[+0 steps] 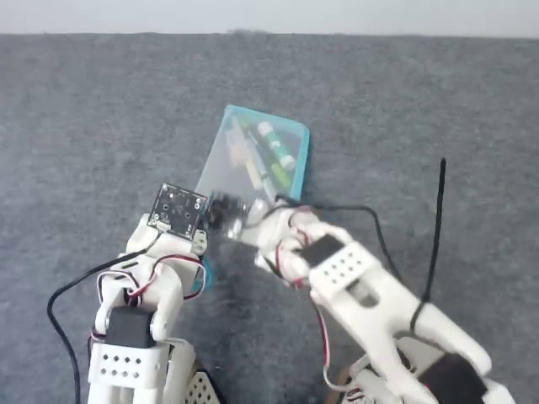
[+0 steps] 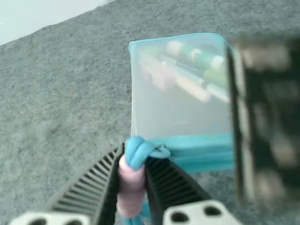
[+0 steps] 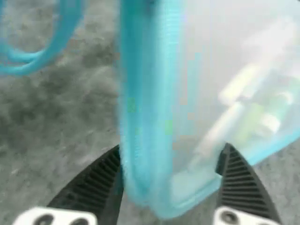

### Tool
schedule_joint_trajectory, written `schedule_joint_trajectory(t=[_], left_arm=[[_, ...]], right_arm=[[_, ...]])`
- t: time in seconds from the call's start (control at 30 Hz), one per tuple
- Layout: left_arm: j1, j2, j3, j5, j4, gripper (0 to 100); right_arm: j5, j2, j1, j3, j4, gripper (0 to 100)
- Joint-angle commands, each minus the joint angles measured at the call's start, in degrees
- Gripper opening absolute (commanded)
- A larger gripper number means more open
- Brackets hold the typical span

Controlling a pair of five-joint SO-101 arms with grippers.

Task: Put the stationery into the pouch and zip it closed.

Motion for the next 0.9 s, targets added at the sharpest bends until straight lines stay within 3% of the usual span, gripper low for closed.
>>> schedule_joint_trajectory(t=[0.0,0.13,0.33,0.87], left_arm=[[0.3,0.5,-2.5,-0.1,-1.6,1],[0.3,0.5,-2.5,-0.1,-1.6,1],[0.3,0.5,-2.3,-0.1,-1.6,1],[0.3,0.5,-1.2,-0.1,-1.8,1]], right_arm=[[-3.1,2.6,4.0,-7.8,-1.3,14.7],[-6.8,5.0,7.0,-11.0,-1.2,0.4],[-6.5,5.0,12.1,-11.6,2.9,0.8],[5.1,-1.1,30.2,-11.2,15.9,0.8]])
